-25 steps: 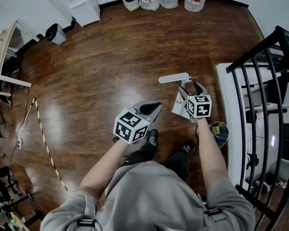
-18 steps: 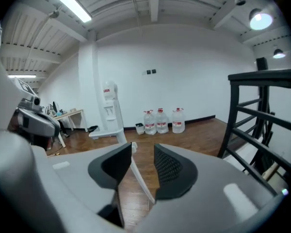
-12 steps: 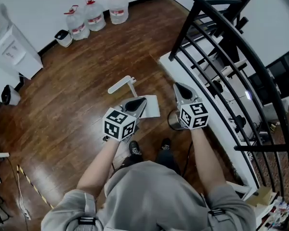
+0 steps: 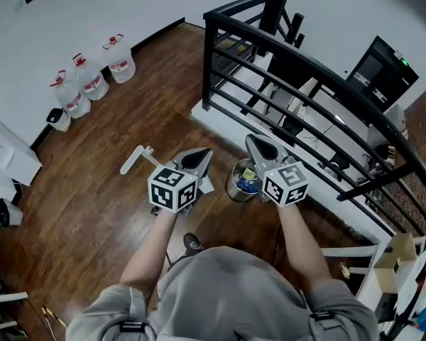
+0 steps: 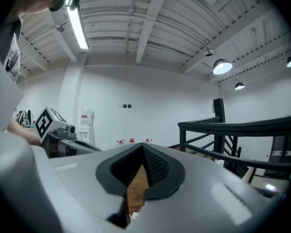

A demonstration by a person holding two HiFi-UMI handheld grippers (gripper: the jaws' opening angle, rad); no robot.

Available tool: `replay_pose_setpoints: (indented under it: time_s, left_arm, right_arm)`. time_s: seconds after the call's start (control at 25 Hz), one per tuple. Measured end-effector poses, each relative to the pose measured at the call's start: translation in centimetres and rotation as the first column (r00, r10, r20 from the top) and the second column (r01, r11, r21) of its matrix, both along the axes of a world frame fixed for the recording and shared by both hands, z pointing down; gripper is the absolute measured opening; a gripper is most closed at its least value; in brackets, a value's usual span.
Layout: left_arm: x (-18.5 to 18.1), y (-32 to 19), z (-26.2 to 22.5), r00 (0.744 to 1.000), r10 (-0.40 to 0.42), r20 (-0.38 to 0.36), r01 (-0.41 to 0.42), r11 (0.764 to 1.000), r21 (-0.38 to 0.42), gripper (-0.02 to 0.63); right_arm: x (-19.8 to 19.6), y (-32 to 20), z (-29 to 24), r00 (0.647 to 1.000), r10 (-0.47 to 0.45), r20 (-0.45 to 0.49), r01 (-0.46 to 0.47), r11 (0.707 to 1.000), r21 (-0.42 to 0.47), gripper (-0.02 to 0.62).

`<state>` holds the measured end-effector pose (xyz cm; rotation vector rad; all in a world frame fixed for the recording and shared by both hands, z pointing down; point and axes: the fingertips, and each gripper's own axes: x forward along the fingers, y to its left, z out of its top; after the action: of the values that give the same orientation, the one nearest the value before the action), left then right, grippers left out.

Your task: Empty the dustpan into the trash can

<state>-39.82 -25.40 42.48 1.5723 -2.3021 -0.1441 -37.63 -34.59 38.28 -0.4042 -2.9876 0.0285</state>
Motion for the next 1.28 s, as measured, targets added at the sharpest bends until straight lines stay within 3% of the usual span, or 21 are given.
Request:
replay_pose_setpoints:
  time_s: [0.4, 1.28]
  left_arm:
    - [5.3, -6.1, -2.1, 1.0, -0.003, 0.002, 0.003, 1.0, 0.025, 0.005]
    - [10.0, -8.2, -2.9, 0.999, -0.035, 0.034, 0.035, 0.999, 0.004, 0.005]
  right_arm:
    - [5.2, -4.7, -3.0, 0.999, -0.016, 0.032, 0.016, 1.0, -0.012, 0.002]
    - [9.5, -6.5, -4.1, 0.996, -0.059, 0.073, 0.062, 0.997, -0.04, 0.002]
